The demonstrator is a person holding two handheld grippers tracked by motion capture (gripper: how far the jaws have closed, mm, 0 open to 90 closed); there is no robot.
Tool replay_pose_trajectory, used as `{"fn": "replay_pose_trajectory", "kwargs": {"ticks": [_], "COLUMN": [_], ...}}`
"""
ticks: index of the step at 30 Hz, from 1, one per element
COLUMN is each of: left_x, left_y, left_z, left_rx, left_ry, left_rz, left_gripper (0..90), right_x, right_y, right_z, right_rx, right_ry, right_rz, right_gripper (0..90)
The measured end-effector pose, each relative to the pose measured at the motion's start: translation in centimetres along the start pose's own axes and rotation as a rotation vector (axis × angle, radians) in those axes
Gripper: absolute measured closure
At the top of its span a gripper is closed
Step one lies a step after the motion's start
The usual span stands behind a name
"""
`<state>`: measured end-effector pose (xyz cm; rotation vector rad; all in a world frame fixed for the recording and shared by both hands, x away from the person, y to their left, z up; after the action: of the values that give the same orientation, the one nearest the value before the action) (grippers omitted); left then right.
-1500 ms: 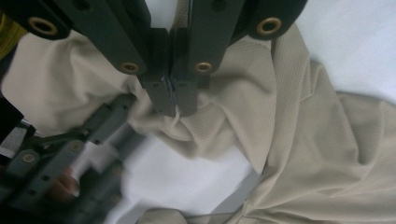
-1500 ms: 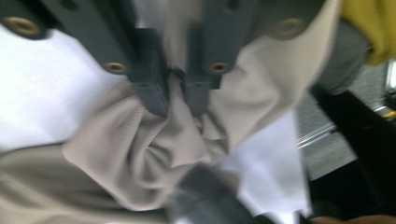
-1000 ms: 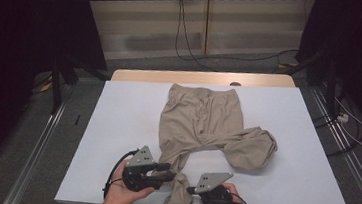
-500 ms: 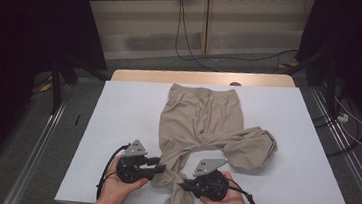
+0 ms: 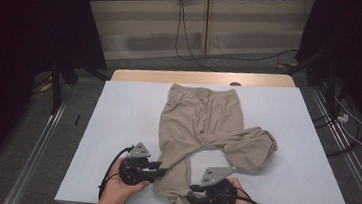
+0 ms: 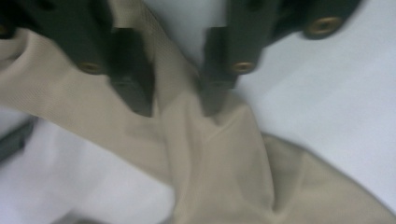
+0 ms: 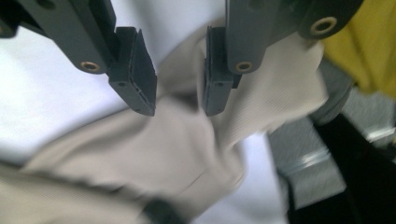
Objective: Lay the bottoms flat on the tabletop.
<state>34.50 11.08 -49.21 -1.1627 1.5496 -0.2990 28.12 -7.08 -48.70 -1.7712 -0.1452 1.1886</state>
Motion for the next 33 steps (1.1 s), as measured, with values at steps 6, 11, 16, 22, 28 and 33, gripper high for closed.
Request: {"fn": "replay_pose_trajectory", "kwargs": {"ticks": [6,11,16,22,28,33], "left_x": [-0.6,0.2,1.9,3.8,4.8,3.9], "left_y": [-3.0,-5.3,-7.0,-8.4,-8.1,-7.7], "left_z": [-0.6,-0.1,0.9,1.8,2.3,2.5], "left_rx": [-0.017,-0.016,-0.053,-0.069,-0.076,-0.084], "left_ry": [0.050,0.031,0.039,0.023,0.015,-0.010], "left_rz": [-0.120,-0.156,-0.170,-0.167,-0.160,-0.178], "left_gripper": [89.1,89.2,89.2,89.2,87.5,60.8], "right_x": [0.5,2.6,3.3,3.8,5.4,3.3], "right_y": [-2.2,-3.1,-3.9,-4.3,-2.4,-2.4], "right_z": [-0.2,0.6,0.6,-0.3,-0.6,-0.8], "right_rx": [0.029,0.038,0.052,0.100,0.048,0.074], "right_ry": [-0.001,-0.027,-0.002,0.011,0.098,0.071], "right_rz": [-0.085,-0.060,-0.070,-0.072,0.006,-0.028], "right_gripper": [75.4,62.0,52.8,48.5,69.7,88.2]}}
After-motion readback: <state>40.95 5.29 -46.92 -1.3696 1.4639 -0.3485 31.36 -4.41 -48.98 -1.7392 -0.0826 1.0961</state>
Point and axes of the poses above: each handheld gripper's, and its own axes: x roughly forward along the jaws, y roughly out of its underside, z roughly to its left, the point moved 6 cm from there along x, roughly forward along the jaws, and after that the axes turned 15 degrees about y, right-handed, at the moved point
